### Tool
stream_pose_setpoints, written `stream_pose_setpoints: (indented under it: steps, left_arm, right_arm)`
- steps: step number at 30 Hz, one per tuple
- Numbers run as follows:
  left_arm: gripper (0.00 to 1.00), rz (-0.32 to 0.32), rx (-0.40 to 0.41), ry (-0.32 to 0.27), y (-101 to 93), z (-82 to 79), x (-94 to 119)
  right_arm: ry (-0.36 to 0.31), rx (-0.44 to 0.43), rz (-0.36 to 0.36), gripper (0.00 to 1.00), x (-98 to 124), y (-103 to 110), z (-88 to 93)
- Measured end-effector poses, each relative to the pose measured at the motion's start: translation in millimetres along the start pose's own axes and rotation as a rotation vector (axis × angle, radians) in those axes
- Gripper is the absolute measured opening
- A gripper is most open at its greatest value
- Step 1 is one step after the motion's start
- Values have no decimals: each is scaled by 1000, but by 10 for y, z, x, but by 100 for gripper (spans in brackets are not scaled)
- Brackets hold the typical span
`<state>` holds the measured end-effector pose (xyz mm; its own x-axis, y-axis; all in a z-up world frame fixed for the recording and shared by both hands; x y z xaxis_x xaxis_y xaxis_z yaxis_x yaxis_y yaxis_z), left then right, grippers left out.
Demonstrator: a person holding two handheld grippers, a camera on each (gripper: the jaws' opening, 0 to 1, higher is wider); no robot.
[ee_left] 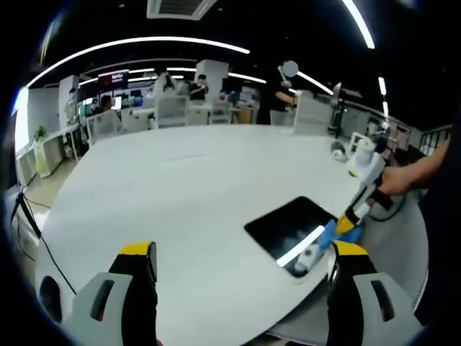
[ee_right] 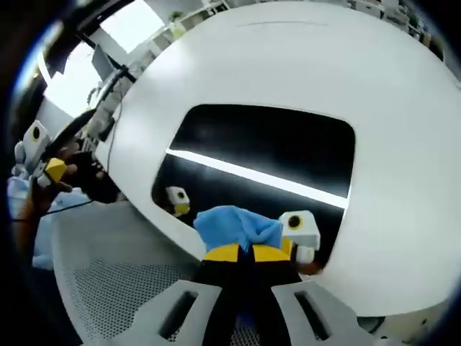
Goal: Wipe the mirror surface with the cleaning cloth until all visible marks leave the cleaned area.
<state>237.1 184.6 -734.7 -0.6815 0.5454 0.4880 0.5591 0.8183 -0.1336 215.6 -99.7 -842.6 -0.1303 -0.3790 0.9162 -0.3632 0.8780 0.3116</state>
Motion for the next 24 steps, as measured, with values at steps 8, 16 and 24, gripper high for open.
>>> stream_pose_setpoints:
  steps: [8,16,24]
  left_arm:
    - [100,-10,9,15,42,32,5]
    - [100,-2,2,17,12,13,-34]
    - [100,-9,16,40,62,54,-15]
  right_arm:
    - [-18,-79,18,0,143,-355,109]
    - [-12,-68,46,0,147,-349,101]
    - [19,-102,59,0,135,-378,-17]
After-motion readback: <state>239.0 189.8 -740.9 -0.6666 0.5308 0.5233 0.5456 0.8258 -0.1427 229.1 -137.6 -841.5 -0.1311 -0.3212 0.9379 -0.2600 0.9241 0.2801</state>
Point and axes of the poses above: the point that each gripper's makers call its tool centre point, and the gripper's own axes: x roughly backward along the fingers, y roughly to its left, z roughly out of its underside, the point moved 3 cm from there along x, roughly backward along the fingers, and after that the axes turned 2 degrees about y, right-handed, at the moved point
